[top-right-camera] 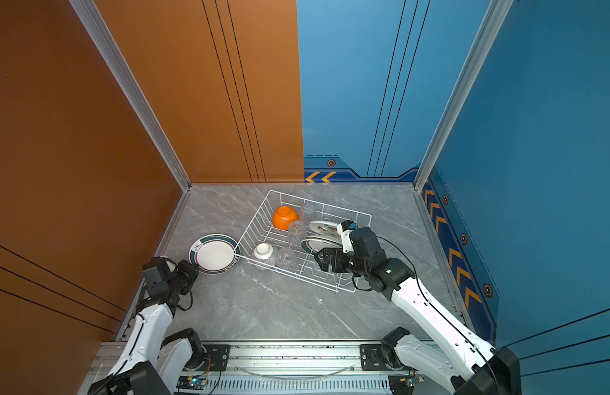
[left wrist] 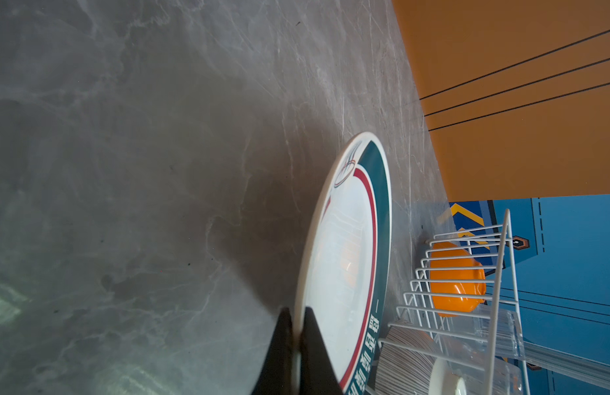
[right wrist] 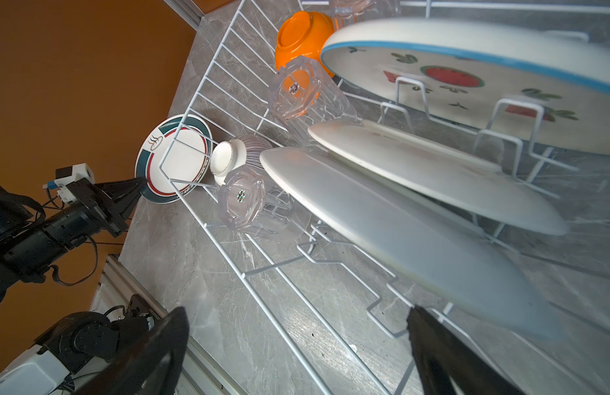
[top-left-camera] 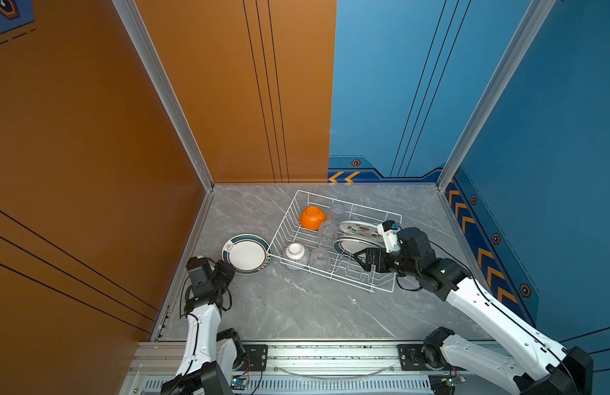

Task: Unload the mixed dishes from the dish rack
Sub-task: 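Lower the plate flat onto the table and open the left gripper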

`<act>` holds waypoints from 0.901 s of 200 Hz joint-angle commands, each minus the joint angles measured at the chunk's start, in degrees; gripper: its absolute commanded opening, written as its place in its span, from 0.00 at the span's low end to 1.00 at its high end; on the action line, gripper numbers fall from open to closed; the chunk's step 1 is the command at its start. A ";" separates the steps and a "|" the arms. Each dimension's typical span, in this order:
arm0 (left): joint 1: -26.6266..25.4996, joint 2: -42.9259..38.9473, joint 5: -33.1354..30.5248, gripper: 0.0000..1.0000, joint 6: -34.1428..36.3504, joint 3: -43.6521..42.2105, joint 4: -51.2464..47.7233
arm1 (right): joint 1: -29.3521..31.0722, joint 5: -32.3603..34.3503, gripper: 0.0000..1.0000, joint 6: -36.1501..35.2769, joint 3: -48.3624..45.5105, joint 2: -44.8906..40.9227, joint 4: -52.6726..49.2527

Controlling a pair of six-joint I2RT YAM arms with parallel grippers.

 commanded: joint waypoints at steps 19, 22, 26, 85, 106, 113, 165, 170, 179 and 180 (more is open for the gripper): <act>0.33 -0.07 -0.32 0.00 -0.76 -0.87 2.56 | 1.21 2.89 1.00 1.07 -0.33 1.82 -1.18; 0.32 0.00 -0.45 0.00 -0.81 -0.99 2.47 | 1.31 2.91 1.00 1.08 -0.25 1.94 -1.16; 0.41 -0.01 -0.63 0.00 -0.83 -1.08 2.53 | 1.40 3.03 1.00 1.10 -0.16 2.16 -1.18; 0.44 1.20 -1.21 0.66 -1.95 -2.14 2.94 | 1.82 4.47 1.00 0.39 1.86 4.02 -3.06; 0.33 1.13 -0.50 0.82 -1.88 -2.19 2.97 | 1.93 5.18 1.00 -0.10 3.19 4.55 -4.38; 0.38 0.79 -0.15 0.85 -1.79 -2.28 2.93 | 1.93 5.67 1.00 -0.24 3.65 4.60 -5.04; -1.08 -6.32 1.66 0.98 -1.54 -3.36 0.57 | 1.62 11.45 1.00 -2.03 7.67 3.72 -10.34; -1.21 -7.46 1.77 0.98 -1.18 -3.30 -0.27 | 1.56 12.07 1.00 -2.28 8.12 3.80 -10.91; -1.43 -9.37 2.08 0.98 -0.48 -3.11 -1.50 | 1.50 13.35 1.00 -2.80 8.84 3.96 -11.76; -1.39 -9.56 2.16 0.98 -0.43 -3.10 -1.59 | 1.50 13.48 1.00 -2.89 8.92 3.97 -11.83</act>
